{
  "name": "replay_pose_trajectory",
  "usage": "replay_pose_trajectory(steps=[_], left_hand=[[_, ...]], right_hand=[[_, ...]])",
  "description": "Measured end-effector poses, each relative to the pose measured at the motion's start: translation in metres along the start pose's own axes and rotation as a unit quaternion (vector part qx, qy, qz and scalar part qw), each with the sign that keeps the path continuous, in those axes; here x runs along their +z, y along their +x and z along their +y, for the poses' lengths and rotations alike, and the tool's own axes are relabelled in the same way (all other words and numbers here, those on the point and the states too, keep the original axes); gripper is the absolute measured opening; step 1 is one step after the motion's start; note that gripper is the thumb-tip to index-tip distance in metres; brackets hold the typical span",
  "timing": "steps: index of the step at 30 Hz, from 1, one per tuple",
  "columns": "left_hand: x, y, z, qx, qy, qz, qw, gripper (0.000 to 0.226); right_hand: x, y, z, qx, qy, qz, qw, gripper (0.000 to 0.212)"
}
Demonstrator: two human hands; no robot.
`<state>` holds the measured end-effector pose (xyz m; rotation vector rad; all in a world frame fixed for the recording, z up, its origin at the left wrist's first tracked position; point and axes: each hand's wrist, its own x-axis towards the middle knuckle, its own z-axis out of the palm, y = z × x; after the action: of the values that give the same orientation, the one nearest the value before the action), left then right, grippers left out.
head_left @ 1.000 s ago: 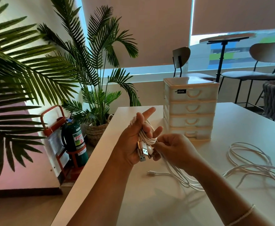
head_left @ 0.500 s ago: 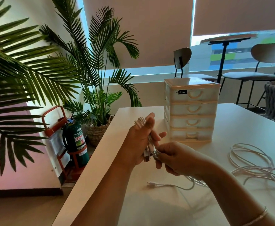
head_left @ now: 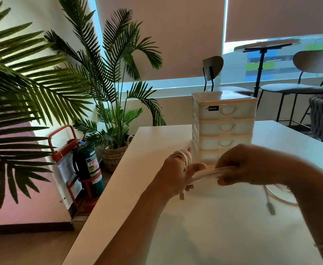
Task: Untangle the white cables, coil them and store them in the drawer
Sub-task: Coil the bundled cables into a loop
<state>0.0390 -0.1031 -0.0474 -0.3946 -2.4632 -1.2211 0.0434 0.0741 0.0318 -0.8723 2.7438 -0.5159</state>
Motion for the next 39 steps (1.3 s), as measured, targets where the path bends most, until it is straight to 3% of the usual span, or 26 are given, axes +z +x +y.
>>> replay_pose_trajectory(steps=[3, 6, 9, 13, 15, 17, 22, 26, 29, 31, 33, 39], left_hand=[[0.001, 0.001, 0.004, -0.019, 0.024, -0.016, 0.999, 0.03], [-0.001, -0.003, 0.009, -0.002, 0.056, -0.019, 0.998, 0.051], [0.002, -0.007, 0.015, -0.01, 0.03, -0.078, 0.996, 0.075], [0.013, -0.007, 0.019, -0.003, 0.053, -0.169, 0.984, 0.044], [0.013, -0.009, 0.022, -0.037, -0.004, -0.216, 0.976, 0.035], [0.013, -0.012, 0.023, -0.061, -0.112, -0.275, 0.953, 0.039], [0.013, -0.015, 0.025, -0.099, -0.389, -0.353, 0.845, 0.06], [0.008, -0.01, 0.019, -0.13, -0.495, -0.384, 0.768, 0.058], [0.005, -0.008, 0.017, -0.14, -0.524, -0.409, 0.734, 0.06], [0.003, -0.008, 0.017, -0.15, -0.516, -0.401, 0.742, 0.061], [0.001, -0.01, 0.018, -0.16, -0.497, -0.38, 0.764, 0.063], [0.0, -0.012, 0.015, -0.176, -0.494, -0.376, 0.764, 0.074]], right_hand=[[-0.022, -0.007, 0.011, 0.025, 0.029, 0.051, 0.998, 0.011], [-0.039, -0.01, 0.021, 0.043, 0.051, 0.102, 0.993, 0.013], [-0.051, -0.012, 0.022, 0.046, 0.063, 0.138, 0.987, 0.014], [-0.061, -0.006, 0.018, 0.051, 0.041, 0.175, 0.982, 0.028], [-0.065, 0.002, 0.018, 0.054, 0.009, 0.205, 0.977, 0.029], [-0.069, 0.012, 0.022, 0.055, -0.035, 0.255, 0.965, 0.035], [-0.059, 0.038, 0.045, 0.054, -0.112, 0.386, 0.914, 0.046], [-0.026, 0.053, 0.062, 0.102, -0.192, 0.368, 0.904, 0.039], [-0.002, 0.052, 0.046, -0.058, -0.073, 0.358, 0.929, 0.036], [0.01, 0.045, 0.026, -0.157, 0.116, 0.217, 0.956, 0.041], [0.022, 0.043, 0.016, -0.222, 0.25, 0.12, 0.935, 0.04], [0.029, 0.052, 0.023, -0.205, 0.204, 0.199, 0.937, 0.044]])
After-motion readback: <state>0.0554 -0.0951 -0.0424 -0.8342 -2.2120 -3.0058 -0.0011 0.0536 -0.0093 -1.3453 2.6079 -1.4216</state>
